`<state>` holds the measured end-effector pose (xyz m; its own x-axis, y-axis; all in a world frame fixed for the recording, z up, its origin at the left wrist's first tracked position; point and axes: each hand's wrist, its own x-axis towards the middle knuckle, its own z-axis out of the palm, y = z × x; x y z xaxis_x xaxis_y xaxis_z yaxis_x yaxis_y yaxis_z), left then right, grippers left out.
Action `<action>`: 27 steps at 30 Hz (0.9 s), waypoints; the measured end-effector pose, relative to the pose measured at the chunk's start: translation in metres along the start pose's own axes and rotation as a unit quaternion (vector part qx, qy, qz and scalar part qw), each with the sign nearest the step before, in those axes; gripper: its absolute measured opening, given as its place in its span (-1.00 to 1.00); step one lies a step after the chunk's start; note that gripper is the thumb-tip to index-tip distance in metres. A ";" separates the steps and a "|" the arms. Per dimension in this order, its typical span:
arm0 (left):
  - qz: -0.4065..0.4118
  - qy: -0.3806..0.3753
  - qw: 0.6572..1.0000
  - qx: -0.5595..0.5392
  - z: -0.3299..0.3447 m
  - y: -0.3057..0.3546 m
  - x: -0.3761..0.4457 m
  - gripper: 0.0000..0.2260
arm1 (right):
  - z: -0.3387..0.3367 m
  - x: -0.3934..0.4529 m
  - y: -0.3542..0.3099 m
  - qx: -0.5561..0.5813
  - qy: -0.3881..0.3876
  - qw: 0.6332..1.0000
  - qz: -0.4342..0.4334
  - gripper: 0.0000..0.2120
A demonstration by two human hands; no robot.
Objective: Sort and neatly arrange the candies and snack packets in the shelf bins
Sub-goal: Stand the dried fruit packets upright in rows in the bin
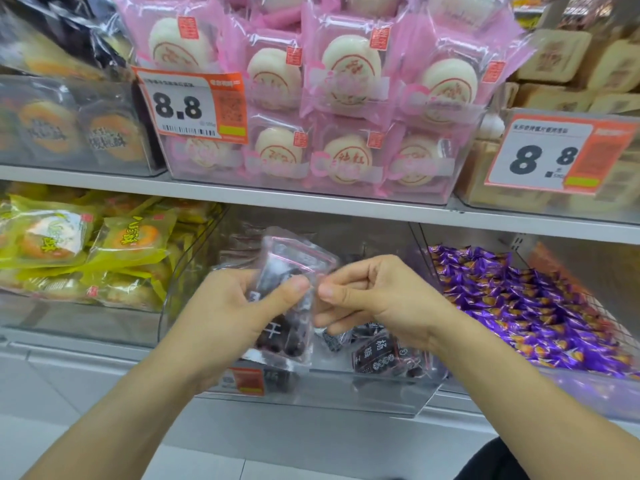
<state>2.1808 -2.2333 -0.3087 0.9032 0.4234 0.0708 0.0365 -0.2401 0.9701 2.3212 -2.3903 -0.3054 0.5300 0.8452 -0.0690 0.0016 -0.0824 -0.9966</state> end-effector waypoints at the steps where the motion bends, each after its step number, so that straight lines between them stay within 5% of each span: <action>1: -0.033 0.025 0.999 -0.024 -0.005 -0.003 0.000 -0.63 | -0.006 0.001 0.000 -0.050 0.009 0.999 -0.003 -0.85; 4: -0.100 0.076 0.989 -0.081 -0.014 -0.009 0.000 -0.64 | -0.040 0.018 0.002 -0.281 0.114 0.952 -0.042 -0.82; 7: -0.131 0.096 0.975 -0.149 -0.010 -0.016 0.001 -0.65 | -0.063 0.055 0.004 -0.538 0.153 0.829 -0.018 -0.86; 9: -0.149 0.106 0.970 -0.162 -0.009 -0.025 0.005 -0.42 | -0.062 0.082 0.011 -0.611 0.129 0.780 0.028 -0.92; 12: -0.147 0.123 0.968 -0.162 -0.008 -0.041 0.014 -0.07 | -0.056 0.109 0.029 -0.633 0.057 0.770 0.055 -0.66; 15: -0.139 0.099 0.974 -0.150 -0.005 -0.044 0.017 -0.23 | -0.055 0.120 0.033 -0.665 0.017 0.742 0.079 -0.18; 17: -0.137 0.078 0.977 -0.141 -0.004 -0.044 0.017 -0.30 | -0.056 0.126 0.032 -0.686 -0.007 0.721 0.103 -0.04; 23: -0.124 0.064 0.985 -0.097 -0.006 -0.047 0.013 -0.36 | -0.061 0.138 0.032 -0.676 -0.026 0.723 0.141 -0.16; 27: -0.112 0.045 0.989 -0.084 -0.007 -0.048 0.011 -0.53 | -0.059 0.141 0.031 -0.729 -0.054 0.669 0.138 -0.24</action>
<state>2.1863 -2.2108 -0.3528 0.8384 0.5276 -0.1366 0.1529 0.0128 0.9882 2.4463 -2.3045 -0.3433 0.6167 0.7184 -0.3217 0.7825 -0.6039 0.1516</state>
